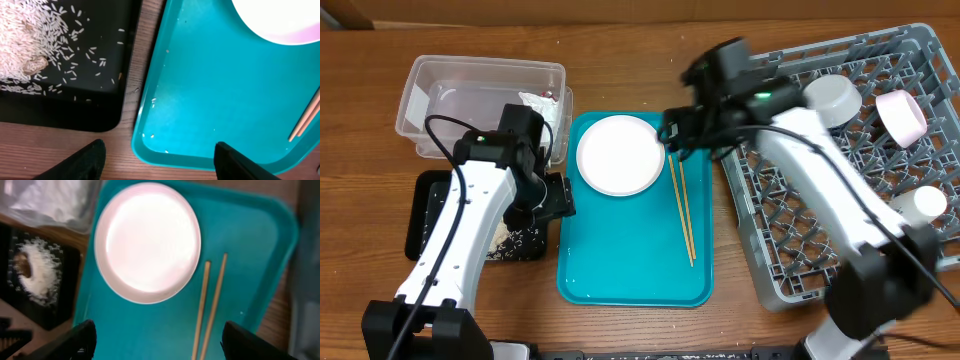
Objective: Sort waste into correct bins and load items into the dishwasher
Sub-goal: 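Reach the right gripper to the white plate and grasp its rim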
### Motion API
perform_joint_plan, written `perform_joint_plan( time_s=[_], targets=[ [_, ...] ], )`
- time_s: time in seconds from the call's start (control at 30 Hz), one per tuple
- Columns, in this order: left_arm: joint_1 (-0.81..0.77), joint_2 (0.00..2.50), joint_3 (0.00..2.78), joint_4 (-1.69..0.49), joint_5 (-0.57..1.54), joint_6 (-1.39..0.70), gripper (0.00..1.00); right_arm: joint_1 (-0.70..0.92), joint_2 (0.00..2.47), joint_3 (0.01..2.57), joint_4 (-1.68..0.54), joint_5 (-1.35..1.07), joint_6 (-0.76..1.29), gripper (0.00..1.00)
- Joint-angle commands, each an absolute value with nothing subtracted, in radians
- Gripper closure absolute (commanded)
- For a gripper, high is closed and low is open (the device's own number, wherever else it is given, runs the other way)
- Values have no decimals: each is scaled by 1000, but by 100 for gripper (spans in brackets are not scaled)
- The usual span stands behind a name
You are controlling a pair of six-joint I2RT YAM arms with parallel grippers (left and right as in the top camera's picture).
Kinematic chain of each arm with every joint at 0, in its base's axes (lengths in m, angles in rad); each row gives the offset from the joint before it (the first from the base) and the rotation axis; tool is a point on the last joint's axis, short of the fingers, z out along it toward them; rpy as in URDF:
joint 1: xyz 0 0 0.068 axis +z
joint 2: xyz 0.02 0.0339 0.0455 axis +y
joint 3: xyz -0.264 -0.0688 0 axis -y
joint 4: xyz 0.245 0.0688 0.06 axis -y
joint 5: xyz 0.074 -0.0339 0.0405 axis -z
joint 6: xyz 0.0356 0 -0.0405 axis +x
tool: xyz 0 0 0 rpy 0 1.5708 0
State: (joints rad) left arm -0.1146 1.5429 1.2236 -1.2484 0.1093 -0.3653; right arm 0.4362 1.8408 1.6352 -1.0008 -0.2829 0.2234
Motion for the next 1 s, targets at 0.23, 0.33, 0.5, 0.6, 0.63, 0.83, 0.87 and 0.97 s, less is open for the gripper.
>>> perform_joint_plan(
  time_s=[0.23, 0.33, 0.5, 0.6, 0.63, 0.83, 0.87, 0.97],
  targets=[
    [-119, 1536, 1213, -1244, 93, -352, 28, 498, 2068, 1636, -969, -231, 503, 34],
    [-119, 1536, 1213, -1241, 93, -352, 28, 505, 2111, 1636, -962, -261, 506, 35],
    [-119, 1536, 1213, -1223, 94, -363, 27, 527, 2155, 1636, -951, -265, 512, 42],
    [-119, 1536, 1213, -1223, 94, -363, 27, 542, 2183, 1636, -945, -255, 554, 45],
    [-119, 1536, 1213, -1223, 94, -363, 27, 548, 2189, 1636, -940, -255, 558, 46],
    [-119, 1536, 1213, -1224, 94, -362, 26, 567, 2234, 1636, -934, -252, 580, 68],
    [-119, 1536, 1213, -1225, 94, -362, 26, 567, 2234, 1636, -935, -251, 581, 74],
    [-119, 1536, 1213, -1226, 94, -362, 26, 565, 2233, 1637, -933, -251, 581, 83]
  ],
)
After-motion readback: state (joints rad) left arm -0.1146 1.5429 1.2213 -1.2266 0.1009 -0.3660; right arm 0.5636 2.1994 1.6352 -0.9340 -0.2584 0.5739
